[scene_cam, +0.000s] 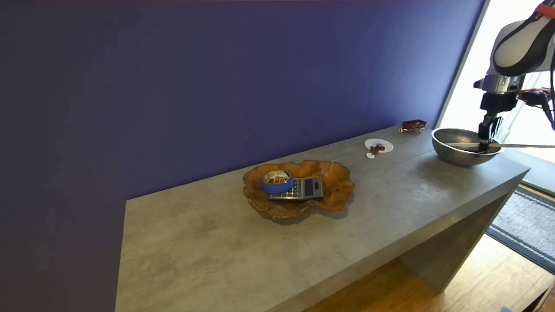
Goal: Put the wooden spoon on the wooden tray.
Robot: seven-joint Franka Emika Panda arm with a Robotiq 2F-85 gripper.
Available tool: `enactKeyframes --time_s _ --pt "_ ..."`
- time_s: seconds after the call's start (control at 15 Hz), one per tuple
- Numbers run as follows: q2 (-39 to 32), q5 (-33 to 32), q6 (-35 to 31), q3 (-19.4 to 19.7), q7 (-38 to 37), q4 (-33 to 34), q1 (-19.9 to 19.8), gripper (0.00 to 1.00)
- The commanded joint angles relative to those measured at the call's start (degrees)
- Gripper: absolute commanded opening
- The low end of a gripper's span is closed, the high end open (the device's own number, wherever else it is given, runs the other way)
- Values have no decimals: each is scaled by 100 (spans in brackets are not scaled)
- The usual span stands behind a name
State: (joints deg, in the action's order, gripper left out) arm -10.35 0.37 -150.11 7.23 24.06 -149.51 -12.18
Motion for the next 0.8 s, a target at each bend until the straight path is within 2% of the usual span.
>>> enactKeyframes --time_s 0.0,0.13,0.2,0.4,0.47,0.53,0.67,0.73 --pt "1359 -861 -276 71 -514 -998 293 4" --pt "1915 -1211 -534 -104 -655 -1397 460 4" --pt "1728 -1104 -342 -239 -577 -842 596 4" --pt "2116 -893 -499 -649 -543 -831 1173 4" --pt "2040 -928 -630 -829 -605 -778 1388 4" --pt "2149 -930 -771 -989 -639 -949 1592 4" --pt "1839 -862 -501 -1356 -985 -769 1979 4" --pt "1966 -928 -542 -1113 -793 -777 1782 15"
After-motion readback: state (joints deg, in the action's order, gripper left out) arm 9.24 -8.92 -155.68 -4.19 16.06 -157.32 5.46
